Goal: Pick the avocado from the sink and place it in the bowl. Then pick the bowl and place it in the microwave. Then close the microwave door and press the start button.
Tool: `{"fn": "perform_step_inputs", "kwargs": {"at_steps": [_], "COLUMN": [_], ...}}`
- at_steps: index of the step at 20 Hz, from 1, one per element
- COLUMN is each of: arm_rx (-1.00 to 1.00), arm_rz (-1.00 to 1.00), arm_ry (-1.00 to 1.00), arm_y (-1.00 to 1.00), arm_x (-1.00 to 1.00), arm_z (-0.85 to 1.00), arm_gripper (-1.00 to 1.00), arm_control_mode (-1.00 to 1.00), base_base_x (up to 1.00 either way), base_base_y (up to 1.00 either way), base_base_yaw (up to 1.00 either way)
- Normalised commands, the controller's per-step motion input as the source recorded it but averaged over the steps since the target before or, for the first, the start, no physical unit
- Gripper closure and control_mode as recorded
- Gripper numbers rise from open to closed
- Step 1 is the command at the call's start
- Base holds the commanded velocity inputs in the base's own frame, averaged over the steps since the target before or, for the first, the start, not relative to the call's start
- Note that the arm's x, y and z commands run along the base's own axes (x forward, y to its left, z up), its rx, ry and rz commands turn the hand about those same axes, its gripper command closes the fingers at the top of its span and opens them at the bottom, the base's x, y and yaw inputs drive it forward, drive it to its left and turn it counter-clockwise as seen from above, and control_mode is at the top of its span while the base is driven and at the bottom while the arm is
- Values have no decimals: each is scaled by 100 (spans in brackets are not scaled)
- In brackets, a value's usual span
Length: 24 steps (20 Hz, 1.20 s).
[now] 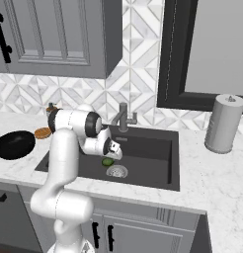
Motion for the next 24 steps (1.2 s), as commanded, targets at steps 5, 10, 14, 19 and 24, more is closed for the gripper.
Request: {"fn": "perform_step_inputs", "kwargs": {"at_steps": [5,10,14,19,24], "arm_rx": [0,0,0,0,0], "arm_rz": [0,-1,0,0,-2], "arm_ry": [0,0,0,0,0], "arm_y": [0,0,0,0,1], "arm_x": [-9,-15,0,-15,-60], "arm_z": [-43,-30,-22,-40,-51], "arm_gripper": [-100,-100,-100,-100,-100], "arm_control_mode": [-100,-100,-100,-100,-100], "base_base_x": [0,0,0,0,0], "base_base_y": [0,0,0,0,0], "base_base_yaw": [0,0,0,0,0]}}
